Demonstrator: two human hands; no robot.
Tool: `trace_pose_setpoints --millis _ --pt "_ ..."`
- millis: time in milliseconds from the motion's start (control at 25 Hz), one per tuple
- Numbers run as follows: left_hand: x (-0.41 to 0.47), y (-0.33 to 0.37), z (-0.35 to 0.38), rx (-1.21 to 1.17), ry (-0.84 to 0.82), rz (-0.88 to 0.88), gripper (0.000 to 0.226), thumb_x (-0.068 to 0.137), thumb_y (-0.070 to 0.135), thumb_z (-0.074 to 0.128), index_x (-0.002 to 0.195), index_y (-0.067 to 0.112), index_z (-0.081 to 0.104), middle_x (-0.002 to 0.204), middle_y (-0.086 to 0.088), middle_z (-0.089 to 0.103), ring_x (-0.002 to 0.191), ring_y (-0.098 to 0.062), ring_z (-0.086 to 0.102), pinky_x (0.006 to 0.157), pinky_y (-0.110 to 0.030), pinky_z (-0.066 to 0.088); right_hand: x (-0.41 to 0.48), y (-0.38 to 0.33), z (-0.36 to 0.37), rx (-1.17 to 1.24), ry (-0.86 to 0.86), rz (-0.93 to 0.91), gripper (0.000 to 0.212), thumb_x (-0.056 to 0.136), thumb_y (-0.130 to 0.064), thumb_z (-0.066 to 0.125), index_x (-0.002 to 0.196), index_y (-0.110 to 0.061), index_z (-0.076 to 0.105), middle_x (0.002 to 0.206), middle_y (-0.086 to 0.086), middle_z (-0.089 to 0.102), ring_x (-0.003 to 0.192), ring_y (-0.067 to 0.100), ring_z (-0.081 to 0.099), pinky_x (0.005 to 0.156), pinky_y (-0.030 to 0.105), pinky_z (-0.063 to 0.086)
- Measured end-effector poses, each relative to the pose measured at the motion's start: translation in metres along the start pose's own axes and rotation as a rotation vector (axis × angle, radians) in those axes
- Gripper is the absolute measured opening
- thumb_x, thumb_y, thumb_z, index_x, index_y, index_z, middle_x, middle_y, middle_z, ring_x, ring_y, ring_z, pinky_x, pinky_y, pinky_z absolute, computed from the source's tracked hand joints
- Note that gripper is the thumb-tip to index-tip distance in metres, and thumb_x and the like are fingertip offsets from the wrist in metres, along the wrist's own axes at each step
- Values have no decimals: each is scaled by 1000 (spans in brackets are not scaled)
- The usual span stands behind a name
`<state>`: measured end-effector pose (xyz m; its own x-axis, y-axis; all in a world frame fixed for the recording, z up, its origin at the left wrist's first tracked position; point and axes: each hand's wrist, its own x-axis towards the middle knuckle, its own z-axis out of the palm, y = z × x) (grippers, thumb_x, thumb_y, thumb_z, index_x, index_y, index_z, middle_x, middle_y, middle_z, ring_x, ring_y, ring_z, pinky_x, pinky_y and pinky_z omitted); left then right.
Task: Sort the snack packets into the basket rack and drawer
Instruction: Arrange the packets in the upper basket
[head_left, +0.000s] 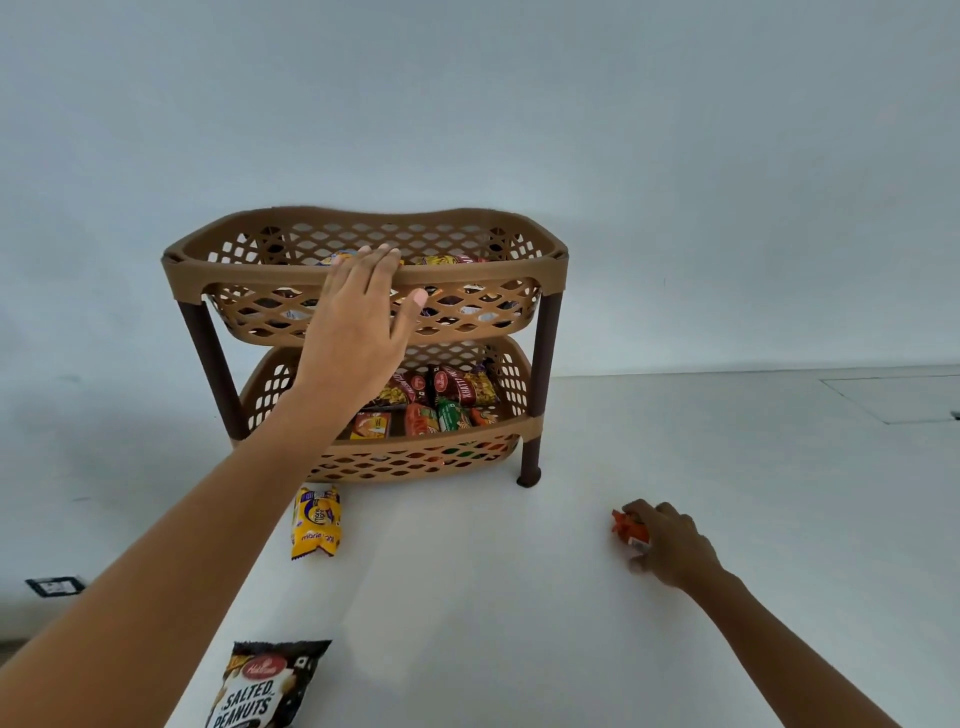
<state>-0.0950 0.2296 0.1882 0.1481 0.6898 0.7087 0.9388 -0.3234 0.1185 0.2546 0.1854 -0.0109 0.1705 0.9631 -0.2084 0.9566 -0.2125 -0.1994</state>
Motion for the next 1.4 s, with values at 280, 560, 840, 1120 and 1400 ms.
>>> trace_pose_setpoints --millis 280,560,840,1120,1400 --pt "1 -3 -6 -66 -34 -1 53 96 33 46 142 7 37 146 -10 42 141 -23 30 118 -34 10 -18 -38 -30 401 210 -102 51 74 -11 77 119 -12 52 115 9 61 101 25 57 76 27 44" --pt "-20 29 -27 -410 12 -12 33 89 19 61 122 18 60 134 8 51 107 5 52 89 -4 42 -59 -134 -125 714 388 -468 52 69 -20 83 114 -21 56 106 -9 59 95 7 57 64 2 42" --pt "-14 36 -44 -1005 -230 -424 74 61 59 71 125 30 48 117 10 62 105 -6 62 89 -31 55 -73 -222 -177 772 687 -803 48 71 -24 81 113 -25 58 105 -21 55 99 -13 50 80 0 42" --pt "39 -17 -70 -802 -17 -505 60 65 48 79 113 24 54 100 11 62 90 -6 63 77 -27 55 -41 -261 -214 752 597 -1020 39 81 -33 71 117 -27 58 114 -14 62 107 -3 56 90 20 48" --pt "114 -93 -44 -401 -43 -714 62 68 39 80 115 5 58 109 -8 63 93 -18 57 73 -26 44 10 -281 -190 397 787 -756 22 97 -33 43 90 -29 64 78 -15 63 71 3 57 64 27 50"
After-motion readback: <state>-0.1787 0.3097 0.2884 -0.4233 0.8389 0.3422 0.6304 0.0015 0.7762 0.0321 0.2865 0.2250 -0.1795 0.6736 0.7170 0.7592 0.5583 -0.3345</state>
